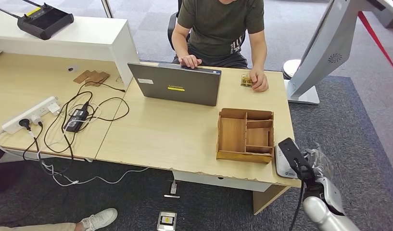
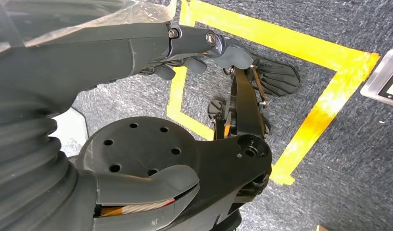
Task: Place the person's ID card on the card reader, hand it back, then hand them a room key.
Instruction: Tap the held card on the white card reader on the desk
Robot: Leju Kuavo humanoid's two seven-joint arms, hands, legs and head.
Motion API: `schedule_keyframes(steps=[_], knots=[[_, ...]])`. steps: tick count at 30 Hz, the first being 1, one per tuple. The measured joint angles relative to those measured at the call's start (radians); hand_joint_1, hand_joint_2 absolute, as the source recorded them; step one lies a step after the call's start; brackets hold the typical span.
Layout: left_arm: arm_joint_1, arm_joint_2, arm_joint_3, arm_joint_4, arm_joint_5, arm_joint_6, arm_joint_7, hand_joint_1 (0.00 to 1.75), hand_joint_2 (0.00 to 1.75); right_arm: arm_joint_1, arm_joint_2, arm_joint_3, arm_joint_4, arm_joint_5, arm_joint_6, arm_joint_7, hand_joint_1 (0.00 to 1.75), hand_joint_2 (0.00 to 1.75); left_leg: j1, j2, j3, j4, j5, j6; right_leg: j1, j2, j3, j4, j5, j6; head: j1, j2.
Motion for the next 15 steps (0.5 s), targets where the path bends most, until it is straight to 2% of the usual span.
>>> schedule_keyframes(steps=[4,10,15], knots=[[0.000,0.000,0.000,0.000,-0.004,0.000,-0.003,0.00,1.75,-0.007,0.002,0.019,0.006,0.095,0.033,0.018,1.75,1.75,0.000,0.000,0.000,0.000,0.000,0.000,0.000,0.000,0.000,0.000,0.000,0.000,0.000,0.000],[0.004,0.000,0.000,0.002,-0.004,0.001,-0.008,0.00,1.75,-0.015,0.006,0.016,-0.029,0.320,0.147,0.029,1.75,1.75,0.000,0.000,0.000,0.000,0.000,0.000,0.000,0.000,0.000,0.000,0.000,0.000,0.000,0.000],[0.006,0.001,-0.001,0.003,-0.005,0.005,-0.009,0.00,1.75,-0.027,0.009,-0.010,-0.109,0.399,0.198,0.030,1.75,1.75,0.000,0.000,0.000,0.000,0.000,0.000,0.000,0.000,0.000,0.000,0.000,0.000,0.000,0.000]])
